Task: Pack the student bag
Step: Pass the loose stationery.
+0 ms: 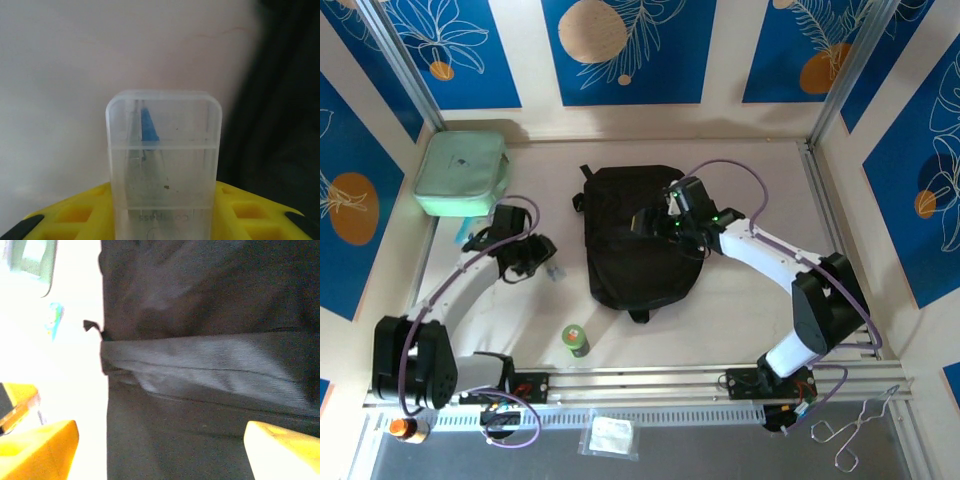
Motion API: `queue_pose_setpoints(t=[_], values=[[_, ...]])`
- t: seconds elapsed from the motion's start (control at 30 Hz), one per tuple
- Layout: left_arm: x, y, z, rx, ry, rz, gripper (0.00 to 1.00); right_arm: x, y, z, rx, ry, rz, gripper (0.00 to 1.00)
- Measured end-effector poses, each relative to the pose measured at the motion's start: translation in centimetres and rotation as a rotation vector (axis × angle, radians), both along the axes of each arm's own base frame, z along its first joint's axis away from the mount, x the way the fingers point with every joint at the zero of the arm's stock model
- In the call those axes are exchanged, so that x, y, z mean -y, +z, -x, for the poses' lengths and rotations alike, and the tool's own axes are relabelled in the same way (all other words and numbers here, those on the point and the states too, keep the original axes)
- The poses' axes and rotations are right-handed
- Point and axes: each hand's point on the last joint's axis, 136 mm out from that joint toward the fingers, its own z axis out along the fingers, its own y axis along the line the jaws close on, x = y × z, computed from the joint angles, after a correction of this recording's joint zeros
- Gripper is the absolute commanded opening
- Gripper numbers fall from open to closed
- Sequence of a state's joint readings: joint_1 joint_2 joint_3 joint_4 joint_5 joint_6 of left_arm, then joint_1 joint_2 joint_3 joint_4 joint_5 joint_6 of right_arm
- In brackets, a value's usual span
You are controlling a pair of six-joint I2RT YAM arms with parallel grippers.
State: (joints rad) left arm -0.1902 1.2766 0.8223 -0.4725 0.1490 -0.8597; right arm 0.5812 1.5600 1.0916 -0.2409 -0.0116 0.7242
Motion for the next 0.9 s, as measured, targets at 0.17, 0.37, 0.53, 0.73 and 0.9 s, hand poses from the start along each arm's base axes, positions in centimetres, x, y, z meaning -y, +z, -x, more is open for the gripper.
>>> queue_pose_setpoints(t=[0.17,0.37,0.53,0.73,0.9], values=[[5.9,3.0,-3.5,0.079,-0.056,0.159,0.41,-3.8,1.4,1.8,0.069,0.126,-0.058,0.84],[11.0,4.9,-5.4,0.105,-0.098,0.311,0.41,-7.3,2.8,3.4,0.139,0.233,-0.126,0.81],[12.6,5.5,-5.8,0.104,-0.101,0.376,0.41,-8.0,1.9,3.1,0.137,0.24,-0.128,0.77],[13.1,5.8,-5.9,0.104,-0.1,0.406,0.42,-8.2,-0.4,2.9,0.092,0.237,-0.1,0.6],[13.3,6.1,-5.9,0.111,-0.108,0.416,0.43,-8.6,0.1,2.3,0.099,0.232,-0.109,0.5]])
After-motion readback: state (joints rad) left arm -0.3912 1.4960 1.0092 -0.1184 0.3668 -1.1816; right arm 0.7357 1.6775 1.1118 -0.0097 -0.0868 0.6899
